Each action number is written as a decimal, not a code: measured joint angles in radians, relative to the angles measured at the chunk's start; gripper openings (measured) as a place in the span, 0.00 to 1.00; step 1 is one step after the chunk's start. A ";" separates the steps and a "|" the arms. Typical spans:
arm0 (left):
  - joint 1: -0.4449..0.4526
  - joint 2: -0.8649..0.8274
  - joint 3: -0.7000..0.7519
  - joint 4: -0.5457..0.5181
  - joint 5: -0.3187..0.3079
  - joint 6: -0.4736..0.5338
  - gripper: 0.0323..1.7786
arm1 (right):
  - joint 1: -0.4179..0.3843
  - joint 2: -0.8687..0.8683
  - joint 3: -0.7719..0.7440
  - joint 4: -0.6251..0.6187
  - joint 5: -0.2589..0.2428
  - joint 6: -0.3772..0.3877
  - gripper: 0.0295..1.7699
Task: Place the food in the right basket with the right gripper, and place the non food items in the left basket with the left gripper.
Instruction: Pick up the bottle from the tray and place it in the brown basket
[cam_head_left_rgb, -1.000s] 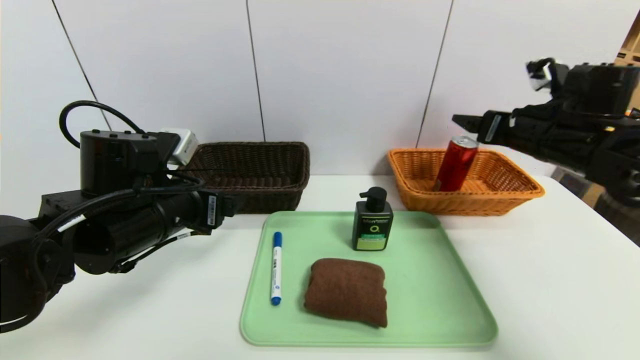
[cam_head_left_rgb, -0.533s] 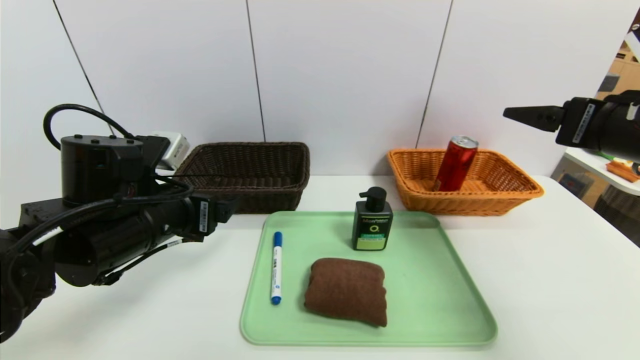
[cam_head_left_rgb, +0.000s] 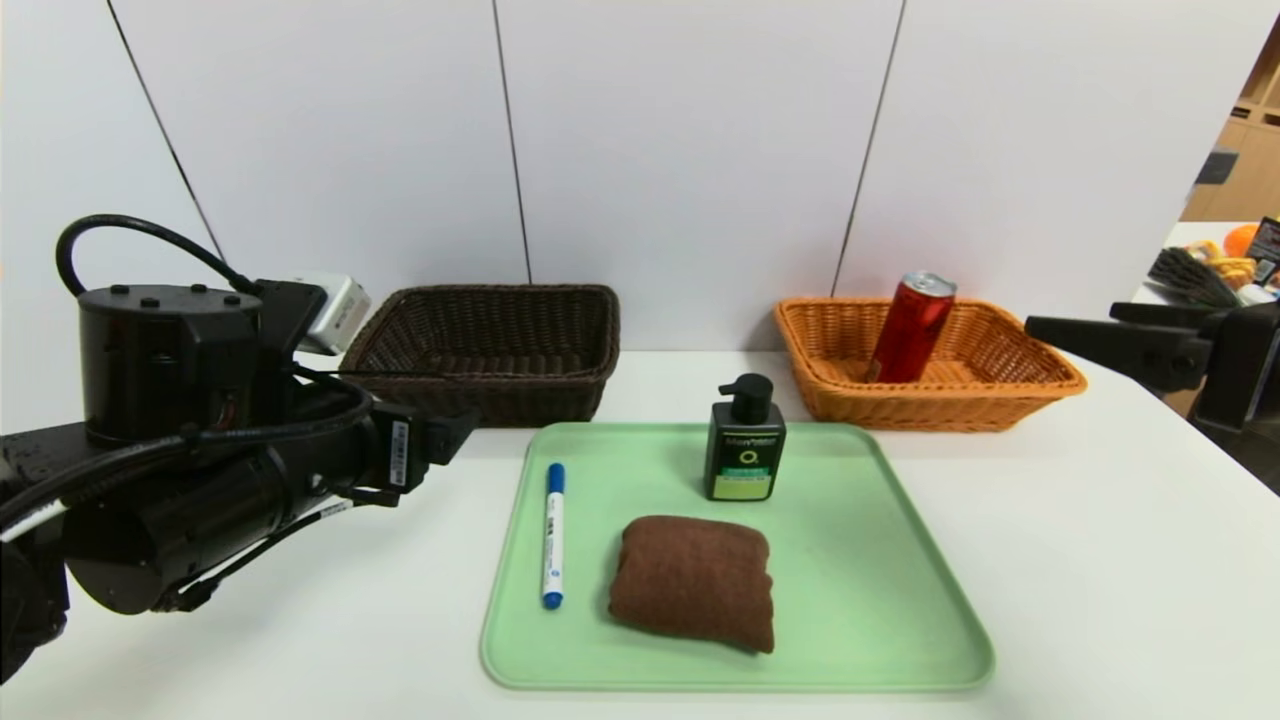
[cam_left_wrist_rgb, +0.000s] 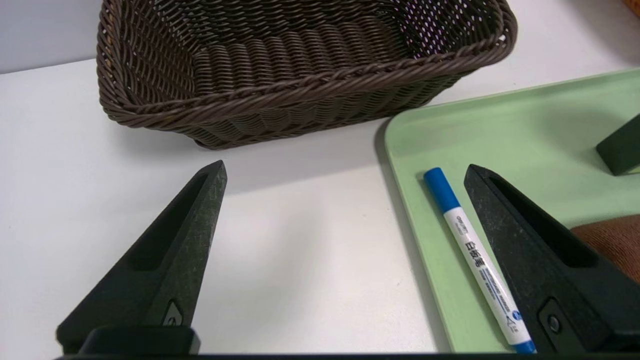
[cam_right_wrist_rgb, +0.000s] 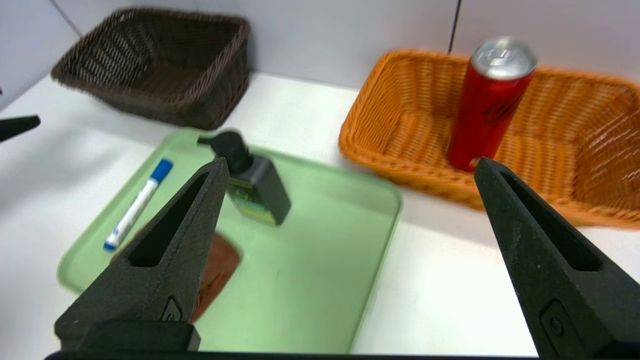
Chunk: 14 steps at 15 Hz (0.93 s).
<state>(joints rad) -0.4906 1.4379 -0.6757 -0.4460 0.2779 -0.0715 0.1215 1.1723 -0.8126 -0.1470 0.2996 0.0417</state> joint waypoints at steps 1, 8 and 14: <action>-0.019 -0.005 0.006 -0.002 0.018 0.000 0.95 | 0.007 -0.007 0.042 -0.017 0.014 -0.003 0.96; -0.040 -0.022 0.006 -0.002 0.026 -0.003 0.95 | 0.023 0.052 0.240 -0.286 0.176 -0.012 0.96; -0.041 -0.024 0.003 0.001 0.024 0.000 0.95 | 0.052 0.207 0.324 -0.505 0.263 -0.017 0.96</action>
<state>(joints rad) -0.5315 1.4143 -0.6730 -0.4445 0.3019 -0.0715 0.1732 1.3791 -0.4887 -0.6523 0.5628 0.0249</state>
